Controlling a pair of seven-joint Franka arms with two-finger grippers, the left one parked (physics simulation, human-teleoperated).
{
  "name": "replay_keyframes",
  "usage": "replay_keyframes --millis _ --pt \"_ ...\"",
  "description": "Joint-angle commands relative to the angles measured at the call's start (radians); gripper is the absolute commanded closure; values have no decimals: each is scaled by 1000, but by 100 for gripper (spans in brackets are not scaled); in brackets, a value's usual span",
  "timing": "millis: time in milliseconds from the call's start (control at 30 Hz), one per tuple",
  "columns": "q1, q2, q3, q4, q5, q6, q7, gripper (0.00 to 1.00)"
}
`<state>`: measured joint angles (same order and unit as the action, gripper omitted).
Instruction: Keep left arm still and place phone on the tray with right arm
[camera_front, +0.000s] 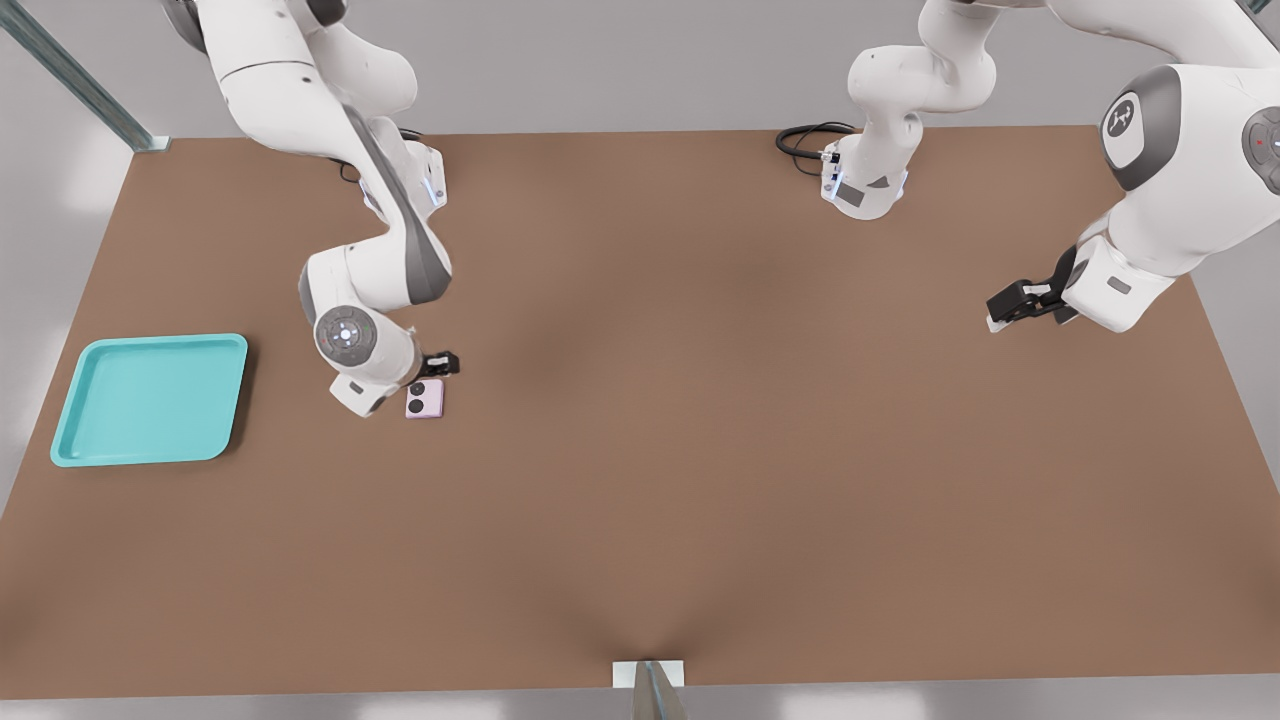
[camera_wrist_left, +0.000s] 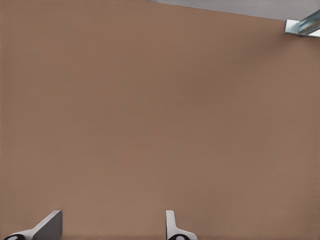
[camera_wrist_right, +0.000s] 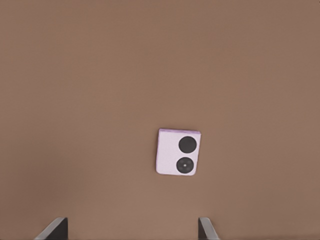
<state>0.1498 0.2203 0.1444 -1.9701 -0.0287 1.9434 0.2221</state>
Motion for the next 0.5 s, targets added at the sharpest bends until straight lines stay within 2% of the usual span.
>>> replay_keyframes --millis 0,333,467 --pt "-30 11 1 -30 3 184 266 2" --pt "-49 103 1 -107 3 319 243 2" --pt "-75 122 1 -151 1 411 62 2"
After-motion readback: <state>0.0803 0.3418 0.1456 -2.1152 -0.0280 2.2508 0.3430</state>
